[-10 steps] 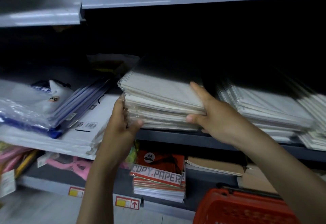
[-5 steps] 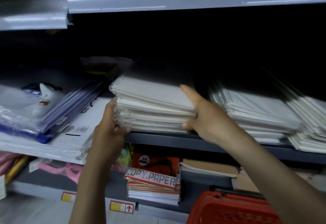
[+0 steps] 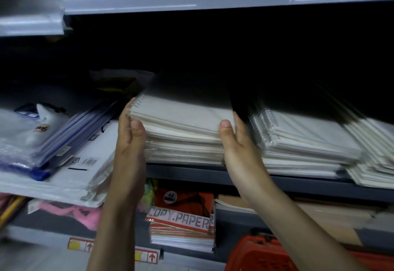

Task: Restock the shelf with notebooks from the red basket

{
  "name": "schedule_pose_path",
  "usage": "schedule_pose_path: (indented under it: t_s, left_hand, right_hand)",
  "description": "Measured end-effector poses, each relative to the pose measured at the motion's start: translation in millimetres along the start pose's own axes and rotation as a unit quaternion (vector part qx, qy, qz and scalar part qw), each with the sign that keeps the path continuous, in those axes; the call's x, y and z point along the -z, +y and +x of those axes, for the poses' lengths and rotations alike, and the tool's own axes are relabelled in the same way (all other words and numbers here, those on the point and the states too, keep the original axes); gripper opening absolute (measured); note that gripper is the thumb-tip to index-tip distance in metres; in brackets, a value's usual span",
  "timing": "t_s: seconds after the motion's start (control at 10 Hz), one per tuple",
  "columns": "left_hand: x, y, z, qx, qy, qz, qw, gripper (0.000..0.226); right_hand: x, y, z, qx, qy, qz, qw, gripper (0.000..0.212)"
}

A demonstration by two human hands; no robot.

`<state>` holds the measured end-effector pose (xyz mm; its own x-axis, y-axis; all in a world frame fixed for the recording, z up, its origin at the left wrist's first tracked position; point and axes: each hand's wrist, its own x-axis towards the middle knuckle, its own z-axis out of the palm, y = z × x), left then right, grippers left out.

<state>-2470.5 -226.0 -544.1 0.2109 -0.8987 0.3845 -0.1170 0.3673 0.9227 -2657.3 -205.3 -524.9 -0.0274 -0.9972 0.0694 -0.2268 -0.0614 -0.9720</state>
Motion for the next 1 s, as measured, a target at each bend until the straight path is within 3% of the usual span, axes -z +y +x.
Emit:
schedule_pose_path:
  t_s: [0.6,0.7,0.8,0.9,1.0]
  left_hand:
    - [-1,1,-4,-0.049,0.013,0.073,0.996,0.041]
    - [-10,6,-21,-0.057,0.042,0.127,0.989,0.045]
    - [-18,18,-42,-0.071,0.139,0.230,0.961,0.047]
    - [-35,46,-76,-0.087,0.152,0.299,0.938,0.041]
    - [-60,83,-111,-0.121,0.035,0.394,0.910,0.012]
  right_hand:
    - [4,2,-4,0.021,-0.019,-0.041,0.999,0.062]
    - [19,-6,-22,0.002,-0.046,-0.086,0.995,0.060]
    - [51,-13,-52,0.045,-0.044,-0.169,0.984,0.042]
    - [99,-18,-94,0.087,-0.011,-0.270,0.959,0.023]
    - [155,-26,-137,0.098,0.036,-0.354,0.929,0.024]
